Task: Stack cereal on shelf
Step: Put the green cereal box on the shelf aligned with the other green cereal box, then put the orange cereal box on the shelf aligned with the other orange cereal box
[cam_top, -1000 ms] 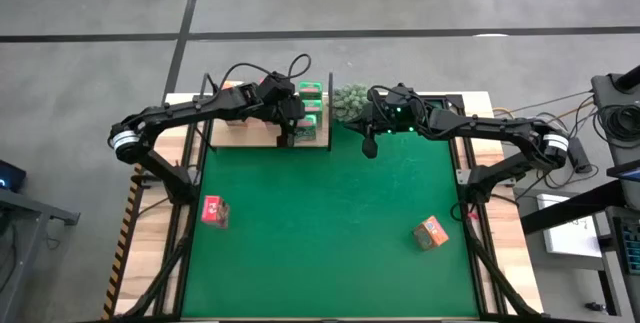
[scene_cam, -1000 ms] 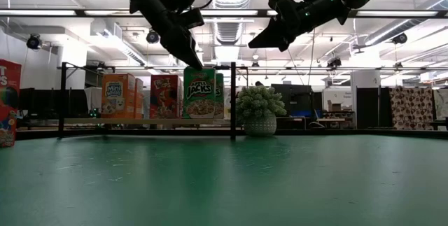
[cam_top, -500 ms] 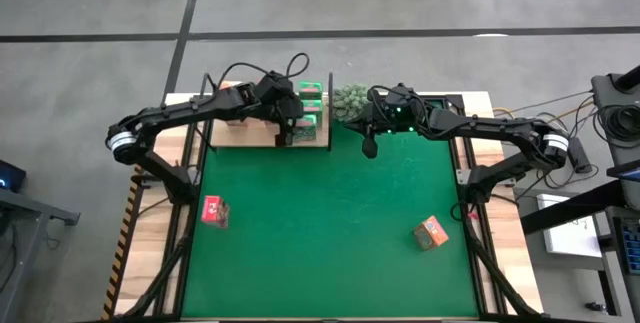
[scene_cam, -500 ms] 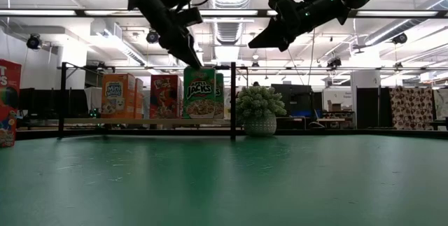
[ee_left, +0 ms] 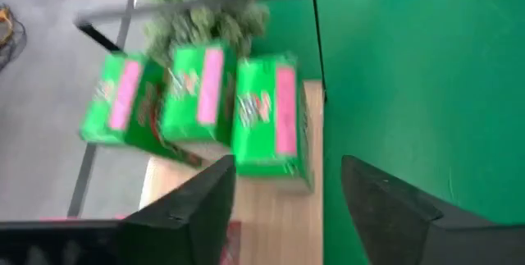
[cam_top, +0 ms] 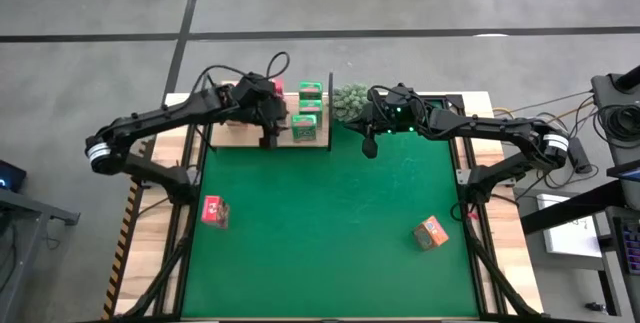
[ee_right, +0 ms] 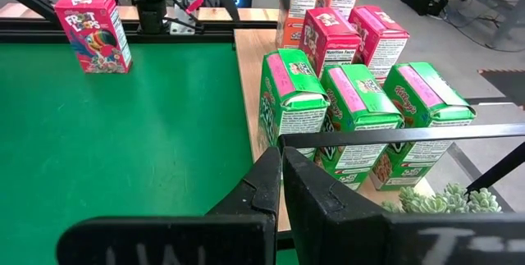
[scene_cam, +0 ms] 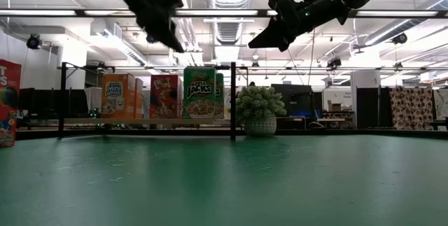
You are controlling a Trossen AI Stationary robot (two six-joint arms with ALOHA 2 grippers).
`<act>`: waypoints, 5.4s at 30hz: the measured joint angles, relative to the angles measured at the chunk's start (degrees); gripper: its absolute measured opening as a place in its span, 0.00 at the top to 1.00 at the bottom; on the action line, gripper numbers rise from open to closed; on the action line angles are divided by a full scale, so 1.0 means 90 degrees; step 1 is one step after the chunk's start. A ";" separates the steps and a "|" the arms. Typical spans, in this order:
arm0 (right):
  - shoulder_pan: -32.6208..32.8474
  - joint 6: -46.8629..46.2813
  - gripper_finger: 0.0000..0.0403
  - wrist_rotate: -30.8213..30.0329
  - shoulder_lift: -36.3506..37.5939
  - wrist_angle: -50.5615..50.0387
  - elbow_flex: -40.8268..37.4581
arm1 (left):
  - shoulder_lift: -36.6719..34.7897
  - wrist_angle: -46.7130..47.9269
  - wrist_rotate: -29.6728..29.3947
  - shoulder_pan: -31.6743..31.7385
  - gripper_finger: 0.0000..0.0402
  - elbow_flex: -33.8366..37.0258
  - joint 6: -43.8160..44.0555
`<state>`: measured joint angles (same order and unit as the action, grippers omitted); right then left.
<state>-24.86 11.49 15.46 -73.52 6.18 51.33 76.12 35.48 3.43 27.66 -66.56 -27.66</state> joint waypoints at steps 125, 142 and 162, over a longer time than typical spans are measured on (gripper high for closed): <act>0.7247 -1.1102 0.26 -0.2077 -0.0703 -1.0092 0.1956 | -0.1979 -0.4135 -0.0824 -0.4986 1.00 0.2692 0.3928; 0.7240 -1.1273 0.30 -0.2608 -0.0077 -0.9641 0.1756 | -0.1970 -0.4162 -0.0834 -0.4993 1.00 0.2697 0.3990; 0.7261 -1.1162 0.20 -0.2361 -0.0398 -0.9094 0.1154 | -0.1970 -0.4228 -0.0848 -0.5071 1.00 0.2705 0.4204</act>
<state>40.49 -88.97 -5.79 -77.10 -75.67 61.71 58.39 -2.57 -4.20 -17.98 -42.22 10.17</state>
